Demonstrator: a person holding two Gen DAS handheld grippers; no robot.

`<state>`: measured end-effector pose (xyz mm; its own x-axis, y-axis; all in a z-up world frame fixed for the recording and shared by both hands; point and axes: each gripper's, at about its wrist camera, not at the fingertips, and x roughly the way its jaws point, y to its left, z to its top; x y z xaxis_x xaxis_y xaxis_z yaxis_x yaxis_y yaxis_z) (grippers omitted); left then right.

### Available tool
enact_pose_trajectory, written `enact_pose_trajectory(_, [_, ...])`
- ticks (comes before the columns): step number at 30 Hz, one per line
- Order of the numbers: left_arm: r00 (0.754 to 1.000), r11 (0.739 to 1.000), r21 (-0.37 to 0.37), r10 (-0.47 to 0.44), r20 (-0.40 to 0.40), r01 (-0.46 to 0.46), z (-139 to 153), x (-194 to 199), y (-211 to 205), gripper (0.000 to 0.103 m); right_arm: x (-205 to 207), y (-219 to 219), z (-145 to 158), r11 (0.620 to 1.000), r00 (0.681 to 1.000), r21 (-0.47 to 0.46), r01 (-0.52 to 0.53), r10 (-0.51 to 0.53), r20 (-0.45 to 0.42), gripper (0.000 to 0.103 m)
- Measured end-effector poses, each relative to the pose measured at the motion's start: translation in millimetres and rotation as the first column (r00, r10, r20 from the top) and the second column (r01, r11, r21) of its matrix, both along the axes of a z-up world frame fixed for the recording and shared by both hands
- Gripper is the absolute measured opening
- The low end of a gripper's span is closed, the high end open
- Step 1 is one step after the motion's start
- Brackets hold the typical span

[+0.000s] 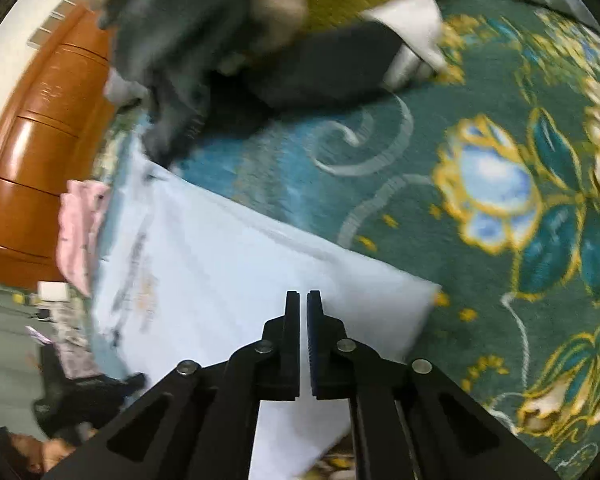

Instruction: Fold clothes

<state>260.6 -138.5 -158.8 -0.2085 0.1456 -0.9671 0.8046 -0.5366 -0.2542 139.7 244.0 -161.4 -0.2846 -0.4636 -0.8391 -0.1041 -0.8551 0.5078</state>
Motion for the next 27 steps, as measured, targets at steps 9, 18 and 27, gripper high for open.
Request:
enact_pose_trajectory(9, [0.983,0.992,-0.109,-0.076,-0.166,0.058,25.4,-3.2,-7.1,0.0,-39.8,-2.3,40.6,0.994,0.994,0.092,-0.053,0.061,-0.095,0.003])
enact_pose_trajectory(18, [0.991,0.998,-0.027,-0.067,-0.115,0.065,4.4,-14.6,-5.9,0.001,-2.0,30.3,-15.1,0.976,0.994,0.201,-0.087,0.071,0.082,0.039])
enact_pose_trajectory(27, [0.994,0.998,0.032,-0.044,-0.104,0.048,1.1,-11.5,-11.0,0.002,3.5,8.5,-13.8,0.997,0.998,0.067,-0.027,0.023,0.056,0.004])
